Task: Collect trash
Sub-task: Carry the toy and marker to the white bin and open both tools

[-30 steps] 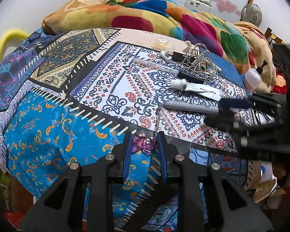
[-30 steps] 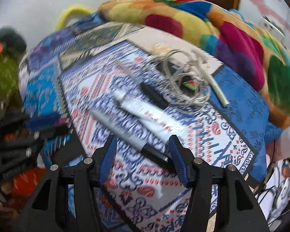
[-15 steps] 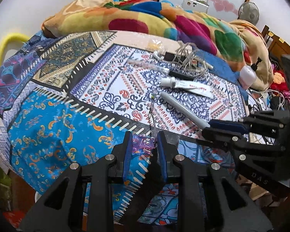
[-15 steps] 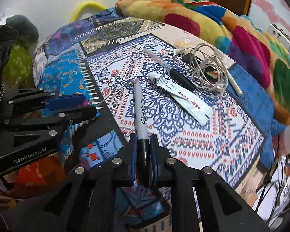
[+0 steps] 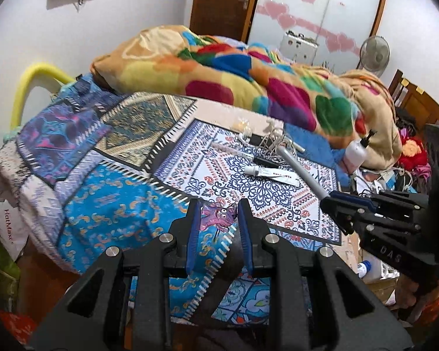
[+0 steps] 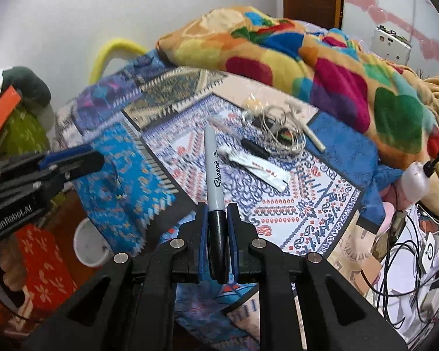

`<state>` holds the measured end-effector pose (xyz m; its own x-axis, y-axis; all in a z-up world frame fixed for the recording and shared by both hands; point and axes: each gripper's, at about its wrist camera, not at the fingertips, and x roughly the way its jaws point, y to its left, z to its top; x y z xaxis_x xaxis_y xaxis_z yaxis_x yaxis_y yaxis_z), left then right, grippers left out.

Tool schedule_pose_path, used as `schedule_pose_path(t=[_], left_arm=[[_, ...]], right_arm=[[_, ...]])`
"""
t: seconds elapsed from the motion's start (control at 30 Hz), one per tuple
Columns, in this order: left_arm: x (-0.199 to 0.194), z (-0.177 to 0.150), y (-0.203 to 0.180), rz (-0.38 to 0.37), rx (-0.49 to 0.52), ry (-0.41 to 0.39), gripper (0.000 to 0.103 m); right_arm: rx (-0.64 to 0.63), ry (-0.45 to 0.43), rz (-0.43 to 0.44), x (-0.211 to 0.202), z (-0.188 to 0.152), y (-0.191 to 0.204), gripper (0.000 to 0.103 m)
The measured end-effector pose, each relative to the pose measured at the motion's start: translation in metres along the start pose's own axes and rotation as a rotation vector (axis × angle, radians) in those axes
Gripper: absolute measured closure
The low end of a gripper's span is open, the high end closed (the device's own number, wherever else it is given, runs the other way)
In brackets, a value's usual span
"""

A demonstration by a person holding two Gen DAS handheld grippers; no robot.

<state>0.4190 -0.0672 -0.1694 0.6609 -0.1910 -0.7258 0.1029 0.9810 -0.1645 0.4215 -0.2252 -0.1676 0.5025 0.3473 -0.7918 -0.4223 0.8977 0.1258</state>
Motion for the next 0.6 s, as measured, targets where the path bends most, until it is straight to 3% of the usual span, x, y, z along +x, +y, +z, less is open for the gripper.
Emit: schedule_pose_path(t=[0.33,0.6], left_arm=[[-0.072,-0.018,0.031,0.032,-0.048,-0.074,0.078],[-0.115,-0.043,0.073,0.082,-0.088,-0.101,0.078]], right_arm=[[-0.020,-0.106,0.025,-0.053,0.008,0.052,0.091],[-0.067,-0.137,0.065,-0.068,0.008,0.108,0.091]])
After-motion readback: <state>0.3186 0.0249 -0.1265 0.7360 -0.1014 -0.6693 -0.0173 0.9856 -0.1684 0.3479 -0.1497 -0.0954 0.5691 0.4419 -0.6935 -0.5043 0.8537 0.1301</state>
